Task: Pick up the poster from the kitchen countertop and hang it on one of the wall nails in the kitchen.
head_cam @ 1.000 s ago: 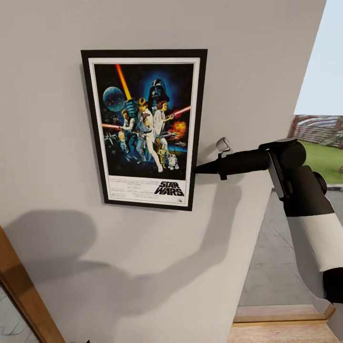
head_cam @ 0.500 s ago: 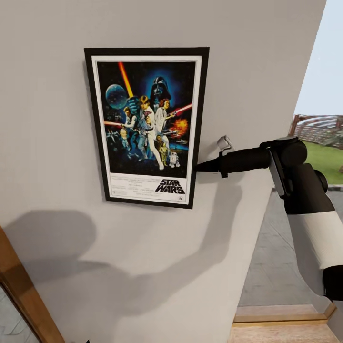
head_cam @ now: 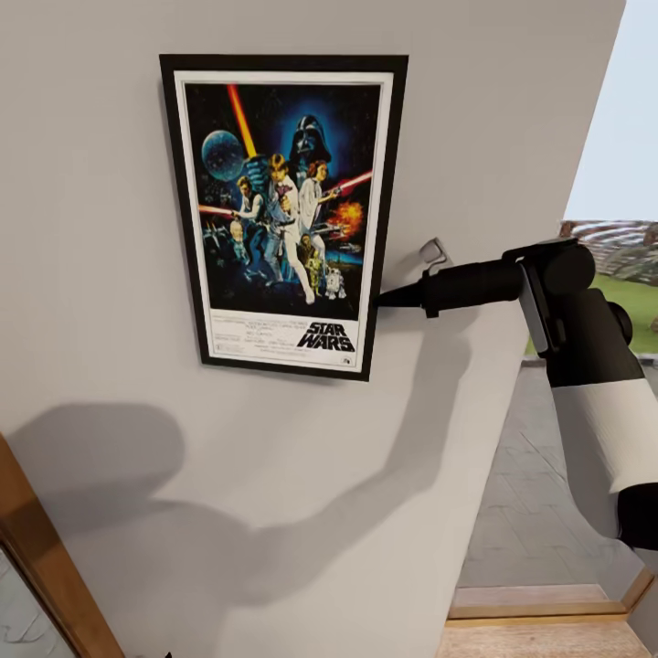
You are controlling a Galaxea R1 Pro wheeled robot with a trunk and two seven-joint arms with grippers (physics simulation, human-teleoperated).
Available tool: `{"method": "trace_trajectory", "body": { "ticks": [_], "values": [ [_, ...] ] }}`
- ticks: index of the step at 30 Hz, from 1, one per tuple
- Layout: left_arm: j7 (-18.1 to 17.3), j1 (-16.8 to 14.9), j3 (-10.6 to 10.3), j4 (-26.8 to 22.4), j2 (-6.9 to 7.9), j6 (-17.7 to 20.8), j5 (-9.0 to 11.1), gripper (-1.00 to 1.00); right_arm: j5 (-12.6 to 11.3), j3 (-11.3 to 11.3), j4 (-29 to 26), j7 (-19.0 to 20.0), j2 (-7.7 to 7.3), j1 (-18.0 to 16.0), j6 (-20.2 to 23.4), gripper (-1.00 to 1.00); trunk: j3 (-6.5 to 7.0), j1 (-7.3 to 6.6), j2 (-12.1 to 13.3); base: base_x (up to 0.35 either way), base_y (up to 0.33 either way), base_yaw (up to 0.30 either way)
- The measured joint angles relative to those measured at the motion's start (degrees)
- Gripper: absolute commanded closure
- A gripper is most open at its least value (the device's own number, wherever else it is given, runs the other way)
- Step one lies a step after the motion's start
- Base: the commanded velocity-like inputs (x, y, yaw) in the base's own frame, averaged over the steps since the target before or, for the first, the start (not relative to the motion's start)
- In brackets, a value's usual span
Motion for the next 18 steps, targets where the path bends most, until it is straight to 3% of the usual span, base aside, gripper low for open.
{"method": "trace_trajectory", "body": {
  "ticks": [18],
  "values": [
    [0.01, 0.00, 0.00, 0.00, 0.00, 0.00, 0.00, -1.00, 0.17, 0.35, -0.52, 0.02, -0.07, 0.38, -0.30, 1.00, 0.00, 0.00, 0.01, 0.000, 0.000, 0.000]
  ]
}}
